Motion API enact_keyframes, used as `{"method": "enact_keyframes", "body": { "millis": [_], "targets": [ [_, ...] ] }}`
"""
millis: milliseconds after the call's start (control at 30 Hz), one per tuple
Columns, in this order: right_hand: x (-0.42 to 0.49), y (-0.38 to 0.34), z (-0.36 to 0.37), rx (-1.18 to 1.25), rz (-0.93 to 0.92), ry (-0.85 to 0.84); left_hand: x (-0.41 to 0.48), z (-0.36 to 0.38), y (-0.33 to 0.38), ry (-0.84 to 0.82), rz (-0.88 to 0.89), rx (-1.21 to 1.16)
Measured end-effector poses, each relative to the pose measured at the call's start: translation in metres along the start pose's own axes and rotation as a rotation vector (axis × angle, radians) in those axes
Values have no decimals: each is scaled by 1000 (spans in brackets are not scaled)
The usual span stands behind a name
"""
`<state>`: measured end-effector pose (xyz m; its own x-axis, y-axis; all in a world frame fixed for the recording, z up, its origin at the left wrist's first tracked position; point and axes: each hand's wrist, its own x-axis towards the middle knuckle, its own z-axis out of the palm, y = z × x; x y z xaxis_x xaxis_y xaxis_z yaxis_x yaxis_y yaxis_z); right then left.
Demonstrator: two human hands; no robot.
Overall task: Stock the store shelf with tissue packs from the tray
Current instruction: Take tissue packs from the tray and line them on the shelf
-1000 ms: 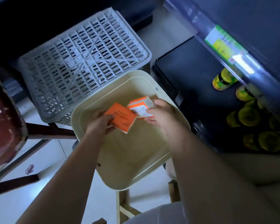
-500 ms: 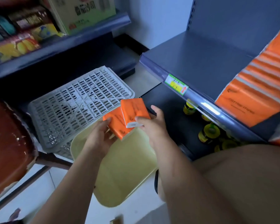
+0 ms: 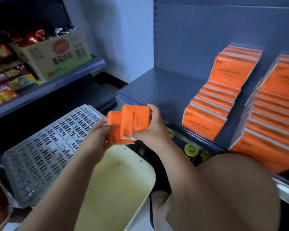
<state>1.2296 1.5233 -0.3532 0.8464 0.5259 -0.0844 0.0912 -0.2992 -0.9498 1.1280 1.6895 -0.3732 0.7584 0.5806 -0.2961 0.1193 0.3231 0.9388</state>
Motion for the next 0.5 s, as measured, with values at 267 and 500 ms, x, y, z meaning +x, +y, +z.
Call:
{"method": "enact_keyframes", "body": {
  "millis": [267,500],
  "targets": [
    [-14,-49,-81,-405,-191,171,-8,57,85,-266,178,229],
    [-44,-72,-173,-760,-478,265,-21,153,136,-626,258,428]
  ]
}}
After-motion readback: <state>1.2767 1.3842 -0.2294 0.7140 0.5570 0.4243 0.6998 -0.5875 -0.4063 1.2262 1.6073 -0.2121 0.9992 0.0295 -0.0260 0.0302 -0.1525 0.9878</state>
